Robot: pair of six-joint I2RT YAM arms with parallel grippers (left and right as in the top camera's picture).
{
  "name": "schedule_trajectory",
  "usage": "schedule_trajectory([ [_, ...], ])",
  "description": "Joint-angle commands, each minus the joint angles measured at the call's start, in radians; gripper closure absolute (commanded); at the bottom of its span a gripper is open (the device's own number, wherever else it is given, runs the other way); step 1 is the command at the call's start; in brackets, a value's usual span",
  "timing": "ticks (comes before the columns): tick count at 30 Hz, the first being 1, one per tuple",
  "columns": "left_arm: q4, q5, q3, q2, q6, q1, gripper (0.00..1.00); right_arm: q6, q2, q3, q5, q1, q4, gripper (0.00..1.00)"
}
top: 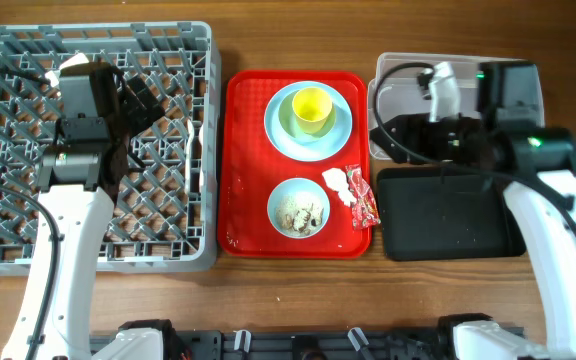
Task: Sort waste into correct bins and load items into the dishwasher rack
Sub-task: 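Move the right gripper to the white tissue on the tray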
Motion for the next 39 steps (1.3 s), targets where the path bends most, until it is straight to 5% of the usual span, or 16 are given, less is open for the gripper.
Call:
schedule_trajectory([
  [1,0.0,0.001,0.016,-0.007,-0.017,0.006,0.0,0.03,0.034,0.021,0.116,0.109,-0.03,0.51],
  [10,0.0,0.001,0.016,-0.007,-0.017,0.006,0.0,0.169,0.126,-0.059,0.518,0.409,0.014,0.52],
  [21,0.0,0.001,0.016,-0.007,-0.017,0.006,0.0,0.157,0.386,-0.08,0.529,0.414,0.081,0.52],
  [25,0.0,0.001,0.016,-0.007,-0.017,0.006,0.0,0.158,0.469,-0.08,0.529,0.414,0.12,0.6],
  [39,0.0,0.001,0.016,-0.007,-0.017,0.006,0.0,0.156,0.488,-0.081,0.552,0.414,0.196,0.6],
])
